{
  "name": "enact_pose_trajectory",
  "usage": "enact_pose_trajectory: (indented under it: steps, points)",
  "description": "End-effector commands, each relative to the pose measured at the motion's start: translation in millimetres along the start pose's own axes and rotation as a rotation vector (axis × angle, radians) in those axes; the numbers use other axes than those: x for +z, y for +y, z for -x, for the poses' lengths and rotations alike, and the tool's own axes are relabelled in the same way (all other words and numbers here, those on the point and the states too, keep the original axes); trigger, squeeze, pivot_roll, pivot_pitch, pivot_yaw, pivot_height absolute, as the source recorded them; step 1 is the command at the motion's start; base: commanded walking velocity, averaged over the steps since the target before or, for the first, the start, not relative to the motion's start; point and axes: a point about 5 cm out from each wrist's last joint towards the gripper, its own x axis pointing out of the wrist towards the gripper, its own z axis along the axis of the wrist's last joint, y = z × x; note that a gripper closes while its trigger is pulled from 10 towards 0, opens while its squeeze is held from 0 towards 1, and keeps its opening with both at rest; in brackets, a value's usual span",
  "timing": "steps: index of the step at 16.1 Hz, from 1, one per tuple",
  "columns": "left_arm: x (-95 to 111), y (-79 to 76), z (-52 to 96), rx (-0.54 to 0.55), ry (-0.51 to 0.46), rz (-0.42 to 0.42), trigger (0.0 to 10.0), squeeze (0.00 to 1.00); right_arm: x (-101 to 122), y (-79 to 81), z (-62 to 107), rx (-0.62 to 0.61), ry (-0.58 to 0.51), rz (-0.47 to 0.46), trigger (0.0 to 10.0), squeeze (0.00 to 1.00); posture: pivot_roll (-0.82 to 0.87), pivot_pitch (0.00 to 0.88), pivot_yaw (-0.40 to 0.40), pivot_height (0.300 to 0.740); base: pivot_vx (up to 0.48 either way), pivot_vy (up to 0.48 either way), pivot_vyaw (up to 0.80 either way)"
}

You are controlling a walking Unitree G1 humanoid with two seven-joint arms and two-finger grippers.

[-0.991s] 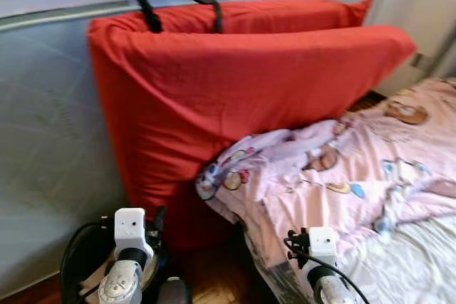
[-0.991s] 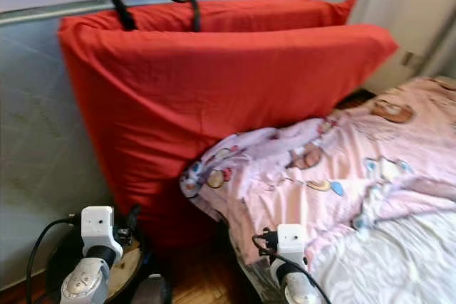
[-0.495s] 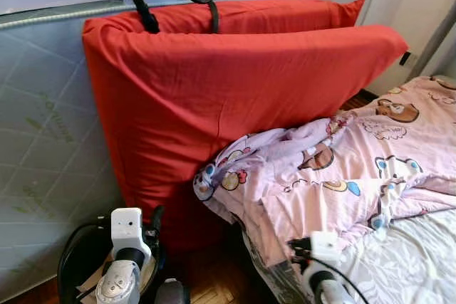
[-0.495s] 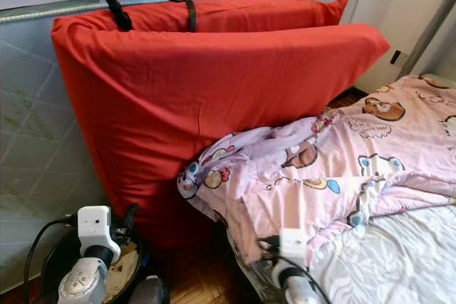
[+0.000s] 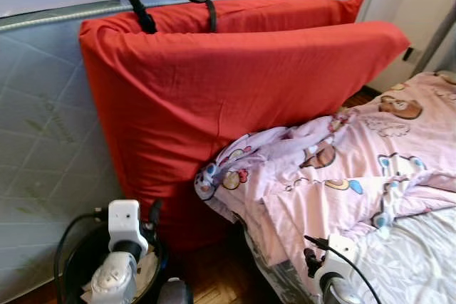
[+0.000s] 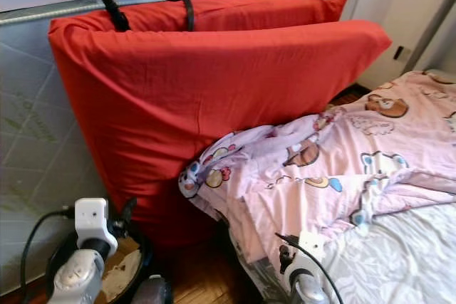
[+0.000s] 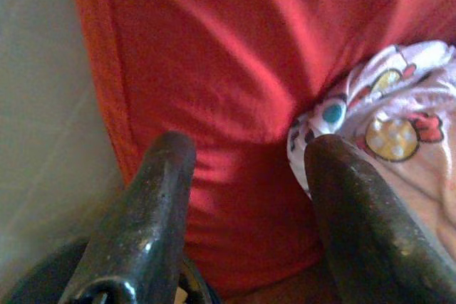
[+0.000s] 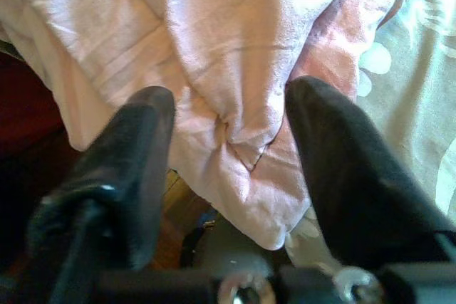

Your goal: Clean up the room

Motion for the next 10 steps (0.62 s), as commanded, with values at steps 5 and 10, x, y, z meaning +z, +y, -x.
enact_pose_trajectory:
  steps: [5, 10]
  points:
    - [11, 4.8, 10.1, -0.040, 0.003, -0.017, 10.0, 0.00, 0, -24.9, 1.4, -0.125, 0.012, -0.043, 10.0, 0.81, 0.12, 0.117, 0.027, 0.641, 0.000, 0.000, 0.00]
    - [24, 8.6, 31.6, -0.045, 0.013, -0.026, 10.0, 0.00, -10, -25.6, 4.6, -0.102, 0.013, -0.146, 10.0, 0.00, 0.15, 0.216, 0.051, 0.641, 0.000, 0.000, 0.00]
